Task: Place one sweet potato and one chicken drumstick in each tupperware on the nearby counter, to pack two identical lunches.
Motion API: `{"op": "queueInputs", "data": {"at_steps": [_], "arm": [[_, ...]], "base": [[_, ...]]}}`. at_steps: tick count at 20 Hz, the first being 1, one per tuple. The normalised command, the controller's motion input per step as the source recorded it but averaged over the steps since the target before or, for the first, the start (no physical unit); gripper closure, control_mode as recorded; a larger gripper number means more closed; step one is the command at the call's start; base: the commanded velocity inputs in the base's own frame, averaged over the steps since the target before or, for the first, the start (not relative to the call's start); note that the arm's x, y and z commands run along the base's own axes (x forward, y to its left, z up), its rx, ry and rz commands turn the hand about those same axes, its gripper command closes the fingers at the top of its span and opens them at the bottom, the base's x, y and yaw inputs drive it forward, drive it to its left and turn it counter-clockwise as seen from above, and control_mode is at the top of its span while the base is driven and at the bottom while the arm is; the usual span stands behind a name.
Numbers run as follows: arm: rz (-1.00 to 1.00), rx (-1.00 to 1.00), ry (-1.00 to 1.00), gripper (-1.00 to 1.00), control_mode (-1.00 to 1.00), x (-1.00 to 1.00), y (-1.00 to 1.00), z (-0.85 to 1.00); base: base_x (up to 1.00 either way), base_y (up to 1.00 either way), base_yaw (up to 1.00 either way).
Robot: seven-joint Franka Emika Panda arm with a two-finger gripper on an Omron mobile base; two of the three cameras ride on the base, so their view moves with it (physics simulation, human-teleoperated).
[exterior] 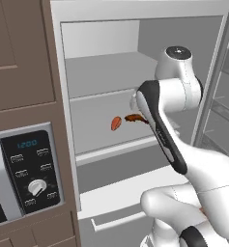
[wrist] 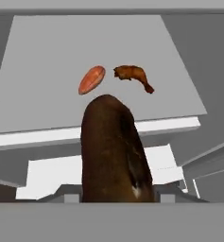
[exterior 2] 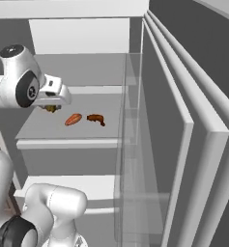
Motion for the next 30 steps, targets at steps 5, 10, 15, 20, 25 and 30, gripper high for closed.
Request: {"op": "queueInputs", "data": {"at_steps": [5, 10, 15, 20, 25, 30], "arm": [[0.05, 0.0, 0.22, 1.0, -1.0, -1.0, 0.04, -0.23], [0.05, 0.0, 0.33, 1.0, -1.0, -1.0, 0.0, 0.0], [0.01, 0.0, 0.08, 1.0, 1.0, -0.2, 0.01, 0.0], [0.0, 0.0, 0.0, 1.0, 1.0, 0.0, 0.0, 0.0], [0.0, 0.0, 0.0, 1.0, 1.0, 0.0, 0.0, 0.0], [0.0, 0.0, 0.0, 1.0, 1.0, 0.0, 0.0, 0.0]], "base": [[0.0, 0.0, 0.0], [0.0, 0.0, 0.0], [-0.79, 0.21, 0.02], [-0.99, 0.49, 0.05], [-0.39, 0.99, 0.0], [-0.01, 1.0, 0.0]]}}
